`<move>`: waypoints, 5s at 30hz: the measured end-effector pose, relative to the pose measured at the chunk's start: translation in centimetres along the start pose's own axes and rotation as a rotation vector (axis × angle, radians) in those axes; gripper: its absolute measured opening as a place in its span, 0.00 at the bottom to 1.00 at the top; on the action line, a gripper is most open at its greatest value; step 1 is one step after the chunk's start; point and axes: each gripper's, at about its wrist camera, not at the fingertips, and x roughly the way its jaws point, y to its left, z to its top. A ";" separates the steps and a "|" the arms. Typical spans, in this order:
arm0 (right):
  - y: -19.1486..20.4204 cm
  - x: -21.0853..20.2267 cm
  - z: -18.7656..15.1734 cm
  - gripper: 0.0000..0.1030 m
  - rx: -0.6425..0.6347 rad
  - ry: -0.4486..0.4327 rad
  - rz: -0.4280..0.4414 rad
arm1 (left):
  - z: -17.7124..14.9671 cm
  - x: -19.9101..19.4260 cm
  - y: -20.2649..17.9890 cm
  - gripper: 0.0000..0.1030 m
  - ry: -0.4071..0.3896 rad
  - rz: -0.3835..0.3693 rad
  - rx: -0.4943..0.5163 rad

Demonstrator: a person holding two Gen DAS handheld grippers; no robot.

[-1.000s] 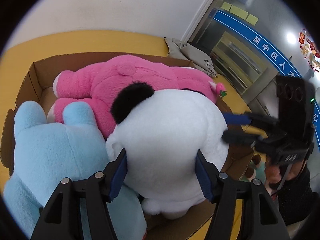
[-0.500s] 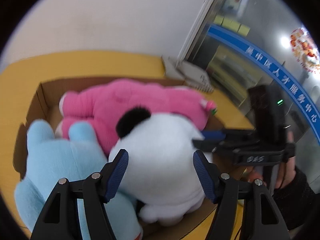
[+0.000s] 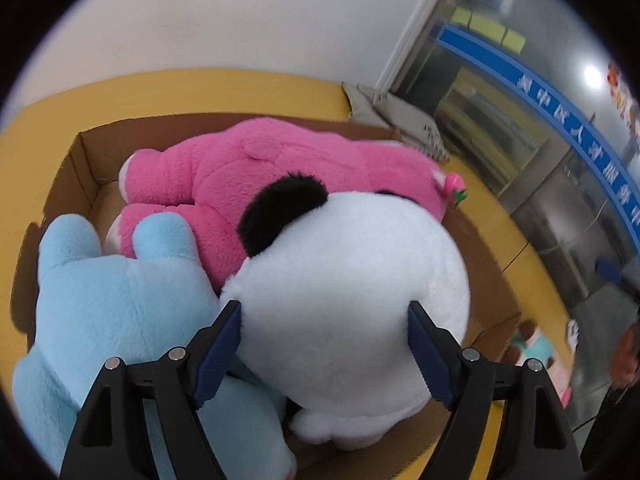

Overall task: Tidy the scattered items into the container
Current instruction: 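Move the right gripper to the pink-and-teal pig plush and close, then lift the pig plush with the right gripper and carry it over the box, then lower the pig into the box and open the right gripper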

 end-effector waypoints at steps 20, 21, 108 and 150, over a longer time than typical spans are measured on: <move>-1.4 4.1 -16.9 0.85 0.202 0.272 0.023 | -9.0 3.4 -12.2 0.79 0.118 -0.359 0.002; -1.2 4.1 -17.3 0.85 0.218 0.274 0.051 | -9.4 4.1 -12.4 0.79 0.133 -0.370 -0.002; -0.2 17.5 -2.1 0.69 -0.145 0.121 -0.298 | 8.4 11.9 -12.8 0.61 0.156 -0.199 0.360; 0.1 18.8 -1.7 0.54 -0.072 0.248 -0.169 | 5.8 14.5 -16.3 0.64 0.205 0.198 0.641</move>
